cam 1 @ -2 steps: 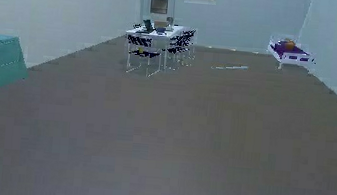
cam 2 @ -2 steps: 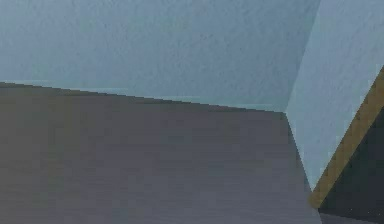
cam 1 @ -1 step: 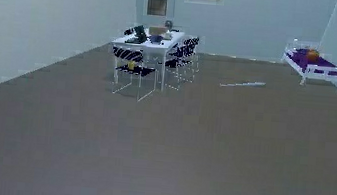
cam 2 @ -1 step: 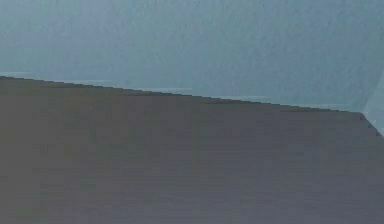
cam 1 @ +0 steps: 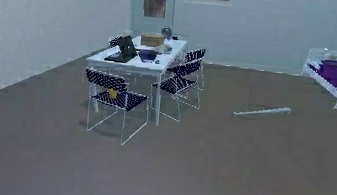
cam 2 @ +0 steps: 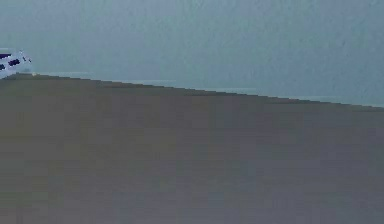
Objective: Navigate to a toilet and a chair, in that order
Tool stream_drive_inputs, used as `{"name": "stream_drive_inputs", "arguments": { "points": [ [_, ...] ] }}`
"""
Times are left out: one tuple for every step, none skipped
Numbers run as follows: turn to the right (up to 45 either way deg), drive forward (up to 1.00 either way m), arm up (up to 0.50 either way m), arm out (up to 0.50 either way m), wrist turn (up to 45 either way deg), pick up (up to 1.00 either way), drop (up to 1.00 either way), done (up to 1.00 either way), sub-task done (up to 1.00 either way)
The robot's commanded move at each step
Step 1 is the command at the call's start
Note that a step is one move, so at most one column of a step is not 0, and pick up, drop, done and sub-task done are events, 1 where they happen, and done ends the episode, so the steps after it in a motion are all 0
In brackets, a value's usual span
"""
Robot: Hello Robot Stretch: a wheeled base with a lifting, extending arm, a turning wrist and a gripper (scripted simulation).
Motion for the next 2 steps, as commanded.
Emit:
{"name": "stream_drive_inputs", "arguments": {
  "points": [
    [3.0,0.0,0.0,0.0,0.0,0.0,0.0,0.0,0.0],
    [0.0,1.0,0.0,0.0,0.0,0.0,0.0,0.0,0.0]
  ]
}}
